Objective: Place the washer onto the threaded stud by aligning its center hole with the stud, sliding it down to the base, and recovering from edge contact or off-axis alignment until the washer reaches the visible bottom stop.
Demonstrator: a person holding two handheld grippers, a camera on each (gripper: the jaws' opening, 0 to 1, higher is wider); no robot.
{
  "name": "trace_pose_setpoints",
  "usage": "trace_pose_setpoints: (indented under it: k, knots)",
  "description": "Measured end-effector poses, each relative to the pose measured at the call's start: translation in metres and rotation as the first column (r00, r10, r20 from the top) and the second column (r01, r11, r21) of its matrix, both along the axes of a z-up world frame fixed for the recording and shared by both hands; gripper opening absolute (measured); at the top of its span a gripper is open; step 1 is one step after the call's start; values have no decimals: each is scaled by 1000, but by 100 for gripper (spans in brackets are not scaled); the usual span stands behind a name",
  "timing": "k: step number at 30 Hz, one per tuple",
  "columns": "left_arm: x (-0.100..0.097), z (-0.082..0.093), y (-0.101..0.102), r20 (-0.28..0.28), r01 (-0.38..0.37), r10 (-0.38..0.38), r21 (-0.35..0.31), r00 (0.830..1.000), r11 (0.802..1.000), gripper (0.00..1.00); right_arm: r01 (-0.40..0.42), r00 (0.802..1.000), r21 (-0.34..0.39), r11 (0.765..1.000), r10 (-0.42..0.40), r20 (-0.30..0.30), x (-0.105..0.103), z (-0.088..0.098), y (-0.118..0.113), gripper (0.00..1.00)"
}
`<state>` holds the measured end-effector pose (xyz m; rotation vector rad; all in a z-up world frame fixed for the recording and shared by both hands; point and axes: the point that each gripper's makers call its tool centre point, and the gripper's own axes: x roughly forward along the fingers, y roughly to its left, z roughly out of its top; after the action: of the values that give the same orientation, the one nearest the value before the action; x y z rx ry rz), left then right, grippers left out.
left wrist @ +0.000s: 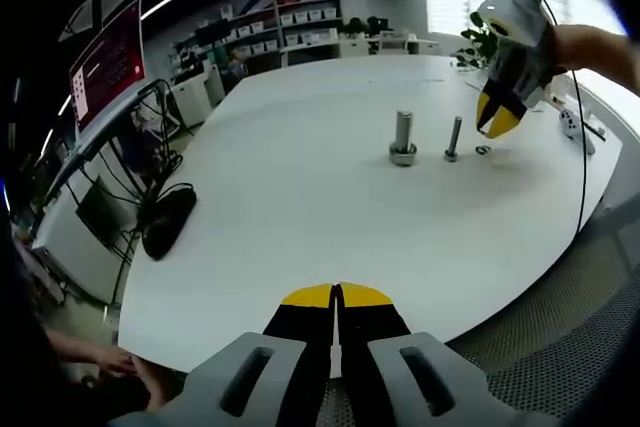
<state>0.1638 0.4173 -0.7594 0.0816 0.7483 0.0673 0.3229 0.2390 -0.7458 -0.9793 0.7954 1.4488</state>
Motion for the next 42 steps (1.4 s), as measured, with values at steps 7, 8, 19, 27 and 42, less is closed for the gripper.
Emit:
trace_pose_setpoints:
  k: [7, 8, 19, 27, 42]
  knots:
    - [0, 1, 0, 3, -3, 3, -1, 1000, 1000, 0, -40, 998, 44, 998, 38, 53, 5, 11, 14, 14]
    - [0, 1, 0, 3, -3, 3, -1, 1000, 1000, 0, -41, 997, 46, 998, 39, 60, 6, 12, 15, 14]
    - [0, 1, 0, 5, -2, 2, -2, 1000, 1000, 0, -67, 994, 54, 996, 62, 87, 9, 14, 31, 14]
    - [1, 1, 1, 11, -6, 6, -5, 1000, 1000, 0, -90, 990, 10, 996, 88, 105, 11, 10, 31, 14]
    - [1, 1, 0, 13, -5, 5, -6, 1000, 1000, 0, -105, 990, -42, 994, 109, 92, 13, -8, 31, 14]
